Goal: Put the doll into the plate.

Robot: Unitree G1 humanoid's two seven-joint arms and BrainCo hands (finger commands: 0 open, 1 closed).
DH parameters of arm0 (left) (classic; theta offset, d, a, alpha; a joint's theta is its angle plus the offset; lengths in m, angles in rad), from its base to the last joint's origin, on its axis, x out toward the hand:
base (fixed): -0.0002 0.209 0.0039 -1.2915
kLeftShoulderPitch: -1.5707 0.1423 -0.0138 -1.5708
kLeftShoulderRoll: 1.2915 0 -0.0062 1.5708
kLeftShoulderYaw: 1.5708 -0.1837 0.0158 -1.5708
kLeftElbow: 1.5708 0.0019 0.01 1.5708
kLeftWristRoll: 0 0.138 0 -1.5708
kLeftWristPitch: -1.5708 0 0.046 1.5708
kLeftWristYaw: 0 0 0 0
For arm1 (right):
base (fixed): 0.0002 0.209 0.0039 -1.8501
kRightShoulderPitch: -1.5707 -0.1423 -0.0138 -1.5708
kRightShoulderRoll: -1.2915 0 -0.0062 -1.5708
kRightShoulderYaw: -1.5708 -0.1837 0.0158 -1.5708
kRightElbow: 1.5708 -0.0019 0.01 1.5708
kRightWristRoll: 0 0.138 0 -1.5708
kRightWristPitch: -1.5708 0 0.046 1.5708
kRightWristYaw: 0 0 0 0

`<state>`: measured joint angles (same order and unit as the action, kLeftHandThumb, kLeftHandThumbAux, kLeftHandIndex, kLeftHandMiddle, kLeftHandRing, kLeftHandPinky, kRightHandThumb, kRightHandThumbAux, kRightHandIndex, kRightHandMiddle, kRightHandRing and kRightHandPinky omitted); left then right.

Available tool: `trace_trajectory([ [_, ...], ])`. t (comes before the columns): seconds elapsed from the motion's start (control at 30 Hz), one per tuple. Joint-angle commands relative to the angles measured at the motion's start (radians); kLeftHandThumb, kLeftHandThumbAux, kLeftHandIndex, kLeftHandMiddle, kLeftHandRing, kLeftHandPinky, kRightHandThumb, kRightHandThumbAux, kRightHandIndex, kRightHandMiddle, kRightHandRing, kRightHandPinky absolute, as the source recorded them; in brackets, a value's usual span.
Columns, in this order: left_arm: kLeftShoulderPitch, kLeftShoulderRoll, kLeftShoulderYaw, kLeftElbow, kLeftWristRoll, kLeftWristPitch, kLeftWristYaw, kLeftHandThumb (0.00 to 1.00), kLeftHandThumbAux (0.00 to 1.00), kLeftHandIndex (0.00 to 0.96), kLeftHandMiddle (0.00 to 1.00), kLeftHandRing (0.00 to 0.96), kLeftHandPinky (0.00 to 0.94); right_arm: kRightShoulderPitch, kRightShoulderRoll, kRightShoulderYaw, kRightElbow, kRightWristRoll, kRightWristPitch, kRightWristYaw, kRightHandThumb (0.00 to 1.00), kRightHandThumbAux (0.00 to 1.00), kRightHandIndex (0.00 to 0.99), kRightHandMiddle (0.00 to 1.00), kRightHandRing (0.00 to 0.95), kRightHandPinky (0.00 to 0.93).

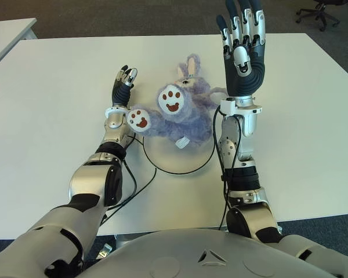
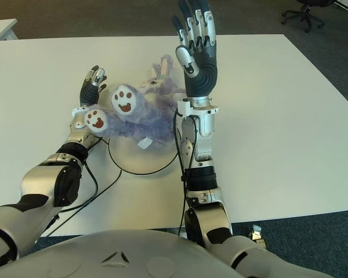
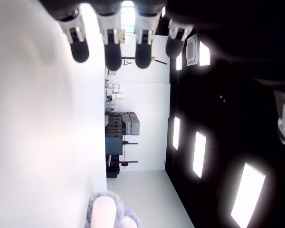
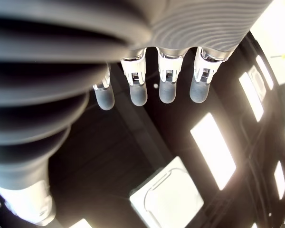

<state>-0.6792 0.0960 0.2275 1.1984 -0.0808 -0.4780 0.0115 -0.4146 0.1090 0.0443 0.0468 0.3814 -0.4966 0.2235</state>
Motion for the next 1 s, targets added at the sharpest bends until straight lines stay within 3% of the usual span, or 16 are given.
trace_trajectory([
  [0.03,0.100,-0.020,0.006,0.075,-0.002,0.068,-0.007,0.000,0.390,0.018,0.123,0.118,0.075,-0.018,0.072,0.003,0.031,-0.024,-0.053,-0.015,0.141,0.629,0.050,0.025,0.000,0.000],
  [0.23,0.102,-0.020,0.006,0.074,-0.002,0.065,-0.006,0.000,0.394,0.011,0.119,0.118,0.084,-0.024,0.079,0.009,0.053,-0.004,-0.091,-0.007,0.127,0.628,0.046,0.022,0.000,0.000],
  [0.43,0.102,-0.019,0.007,0.074,-0.003,0.067,-0.007,0.000,0.391,0.010,0.117,0.115,0.074,-0.036,0.035,-0.015,0.044,0.026,-0.083,0.004,0.109,0.615,0.030,0.011,0.000,0.000],
  [0.77,0.102,-0.018,0.008,0.075,-0.003,0.071,-0.006,0.000,0.381,0.010,0.123,0.122,0.081,-0.043,-0.005,-0.041,0.048,-0.002,-0.072,0.023,0.121,0.617,0.008,0.003,0.000,0.000],
  [1.0,0.101,-0.019,0.008,0.074,-0.003,0.074,-0.002,0.000,0.381,0.014,0.124,0.123,0.102,-0.063,-0.047,-0.074,0.103,-0.066,-0.104,0.035,0.152,0.580,0.000,0.000,0.000,0.000],
])
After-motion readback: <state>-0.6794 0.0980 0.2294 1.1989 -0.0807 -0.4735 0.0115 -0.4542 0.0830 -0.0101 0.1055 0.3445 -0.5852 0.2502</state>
